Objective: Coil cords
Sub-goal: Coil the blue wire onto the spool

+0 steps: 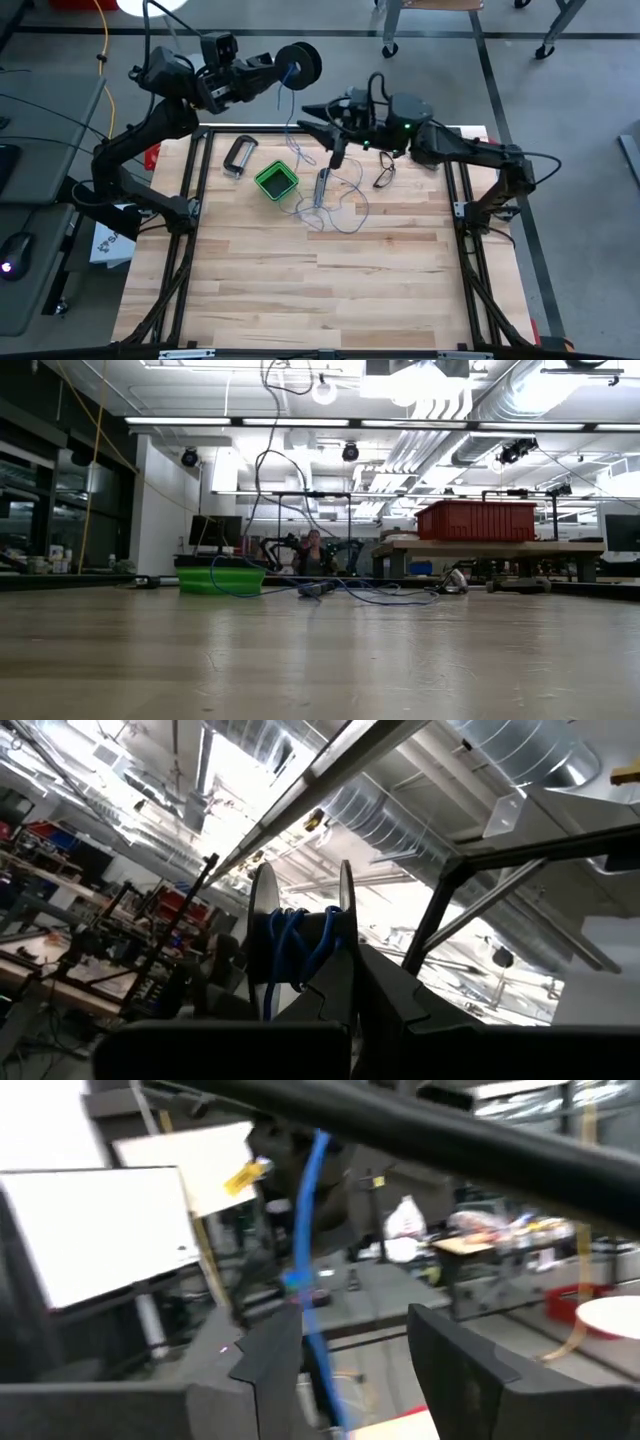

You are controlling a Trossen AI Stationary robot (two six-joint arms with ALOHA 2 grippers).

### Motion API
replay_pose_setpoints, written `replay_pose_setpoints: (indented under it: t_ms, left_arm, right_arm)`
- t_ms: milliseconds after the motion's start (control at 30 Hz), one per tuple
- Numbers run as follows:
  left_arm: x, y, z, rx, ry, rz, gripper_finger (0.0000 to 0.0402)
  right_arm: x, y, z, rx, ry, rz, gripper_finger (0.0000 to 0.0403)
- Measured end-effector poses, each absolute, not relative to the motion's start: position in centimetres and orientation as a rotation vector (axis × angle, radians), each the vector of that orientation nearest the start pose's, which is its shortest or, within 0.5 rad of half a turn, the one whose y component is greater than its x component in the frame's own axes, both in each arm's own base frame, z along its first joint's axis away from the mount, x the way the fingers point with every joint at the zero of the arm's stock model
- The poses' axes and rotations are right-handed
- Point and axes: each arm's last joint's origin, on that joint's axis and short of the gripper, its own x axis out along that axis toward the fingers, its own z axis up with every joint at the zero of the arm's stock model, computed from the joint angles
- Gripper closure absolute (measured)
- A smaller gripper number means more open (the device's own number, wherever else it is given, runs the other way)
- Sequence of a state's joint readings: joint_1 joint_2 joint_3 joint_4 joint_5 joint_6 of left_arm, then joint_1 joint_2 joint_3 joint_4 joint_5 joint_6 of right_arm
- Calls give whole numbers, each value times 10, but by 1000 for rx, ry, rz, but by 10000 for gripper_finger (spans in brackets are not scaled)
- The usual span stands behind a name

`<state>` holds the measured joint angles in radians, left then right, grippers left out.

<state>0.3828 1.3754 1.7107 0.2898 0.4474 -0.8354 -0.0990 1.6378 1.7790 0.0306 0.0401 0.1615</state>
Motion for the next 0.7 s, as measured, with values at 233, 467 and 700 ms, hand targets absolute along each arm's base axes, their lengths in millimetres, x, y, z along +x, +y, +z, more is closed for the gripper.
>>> replay_pose_setpoints:
  t_ms: [233, 467, 700]
  left_arm:
    - [243, 84, 555, -562, -505, -288, 401]
    - [243, 84, 555, -562, -504, -287, 401]
    - [251, 85, 550, -597, -481, -300, 401]
  right_arm:
    - [379, -36, 468, 174, -186, -42, 226]
    - [380, -35, 468, 189, -189, -17, 226]
    - [386, -38, 462, 190, -177, -49, 226]
